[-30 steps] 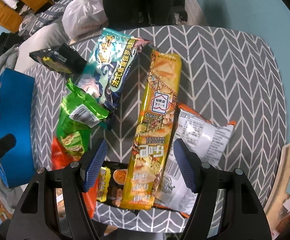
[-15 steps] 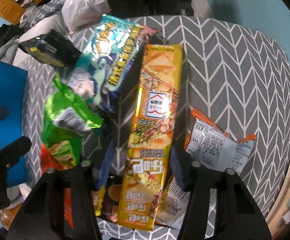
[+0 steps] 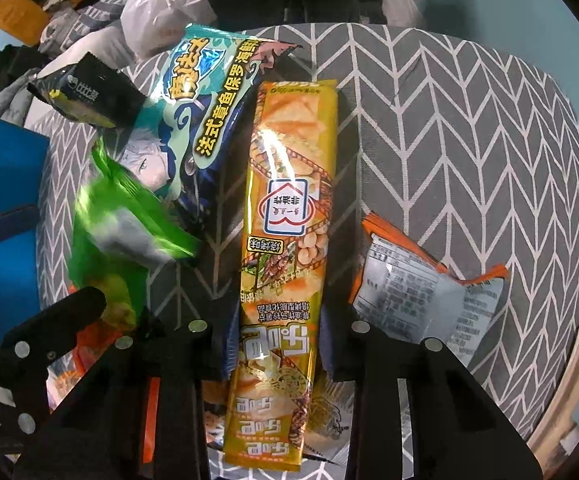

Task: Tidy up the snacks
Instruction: 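Grasp the long yellow-orange pack with the right tool while the left grasps the green bag, then carry the yellow-orange pack with the right tool while the left carries the green bag to the box, then lower the green bag into the box with the left tool while the right lowers its pack, then move both open tools back over the snacks on the table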

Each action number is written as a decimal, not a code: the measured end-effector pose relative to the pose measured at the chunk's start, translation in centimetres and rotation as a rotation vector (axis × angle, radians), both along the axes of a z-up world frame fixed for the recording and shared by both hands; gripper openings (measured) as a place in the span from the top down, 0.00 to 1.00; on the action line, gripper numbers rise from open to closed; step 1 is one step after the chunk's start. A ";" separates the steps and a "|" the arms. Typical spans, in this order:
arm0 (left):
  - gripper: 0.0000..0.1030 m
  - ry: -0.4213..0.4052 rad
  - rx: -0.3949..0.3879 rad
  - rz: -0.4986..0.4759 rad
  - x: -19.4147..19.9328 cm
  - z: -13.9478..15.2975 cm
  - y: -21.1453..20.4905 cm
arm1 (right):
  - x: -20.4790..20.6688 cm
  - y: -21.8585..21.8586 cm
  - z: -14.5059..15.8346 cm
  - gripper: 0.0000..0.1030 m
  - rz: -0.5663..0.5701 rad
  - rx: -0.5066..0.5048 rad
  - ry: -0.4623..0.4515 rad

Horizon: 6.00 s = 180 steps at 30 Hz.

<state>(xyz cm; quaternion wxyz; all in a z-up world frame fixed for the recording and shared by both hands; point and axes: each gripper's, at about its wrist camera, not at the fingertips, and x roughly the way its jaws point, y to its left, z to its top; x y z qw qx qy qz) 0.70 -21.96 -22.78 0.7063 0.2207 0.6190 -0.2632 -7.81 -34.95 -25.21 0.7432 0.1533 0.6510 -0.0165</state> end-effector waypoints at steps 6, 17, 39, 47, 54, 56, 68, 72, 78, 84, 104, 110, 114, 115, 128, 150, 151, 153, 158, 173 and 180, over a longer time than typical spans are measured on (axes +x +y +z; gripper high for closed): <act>0.15 0.006 0.044 -0.034 -0.6 -1.3 -1.0 | -1.7 -0.7 1.5 0.71 -0.021 0.010 -0.026; 0.63 -0.010 0.168 -0.124 -1.2 -4.3 -2.4 | -4.2 -2.3 4.4 0.71 -0.059 0.019 -0.064; 0.73 -0.107 0.032 -0.016 0.0 4.0 1.8 | -5.7 -1.3 10.4 0.71 0.023 -0.081 -0.130; 0.73 -0.143 0.014 -0.014 -0.5 6.9 3.4 | -5.3 -0.2 12.7 0.71 0.063 -0.106 -0.150; 0.73 -0.173 -0.002 0.016 -0.9 9.6 5.0 | -4.9 1.3 14.8 0.71 0.104 -0.114 -0.178; 0.73 -0.192 0.005 0.026 -1.0 10.3 5.6 | -5.0 1.6 15.3 0.71 0.115 -0.114 -0.186; 0.73 -0.197 -0.004 0.139 -0.5 12.7 11.0 | -3.8 5.1 18.2 0.71 0.203 -0.097 -0.235; 0.73 -0.196 -0.006 0.195 -0.1 13.0 13.4 | -3.1 7.0 18.8 0.71 0.247 -0.086 -0.248; 0.73 -0.192 -0.007 0.278 0.5 13.4 16.9 | -1.7 10.2 19.1 0.71 0.314 -0.058 -0.256; 0.73 -0.187 -0.005 0.357 1.2 13.5 20.6 | 0.8 14.6 18.9 0.71 0.388 -0.022 -0.267; 0.73 -0.159 0.054 0.605 4.2 10.6 33.1 | 7.9 29.5 15.1 0.71 0.603 0.091 -0.210; 0.73 -0.127 0.067 0.648 5.1 8.5 35.4 | 9.6 33.3 13.3 0.71 0.630 0.121 -0.156; 0.72 -0.102 0.088 0.658 5.4 7.0 36.2 | 10.2 35.4 12.0 0.71 0.652 0.120 -0.124; 0.72 -0.097 0.096 0.659 5.5 6.7 36.3 | 10.3 35.9 11.6 0.71 0.658 0.118 -0.117; 0.70 -0.049 0.130 0.679 6.3 4.7 37.2 | 11.9 38.1 9.8 0.64 0.642 0.112 -0.078; 0.38 -0.085 0.057 0.660 4.4 9.6 34.1 | 9.9 31.1 14.2 0.32 0.530 0.049 -0.181; 0.38 -0.085 0.050 0.651 4.2 9.9 33.7 | 9.7 30.5 14.4 0.32 0.519 0.045 -0.182; 0.37 -0.086 0.035 0.629 3.9 10.5 32.6 | 9.4 29.1 14.7 0.31 0.497 0.040 -0.182; 0.34 -0.084 0.014 0.563 3.0 11.3 29.5 | 8.3 26.0 15.5 0.31 0.446 0.026 -0.184; 0.34 -0.072 0.006 0.310 -0.4 11.4 20.1 | 2.9 15.7 15.6 0.30 0.258 -0.013 -0.161; 0.34 -0.077 0.017 0.243 -1.2 11.2 17.2 | -0.1 11.1 14.9 0.27 0.156 -0.024 -0.132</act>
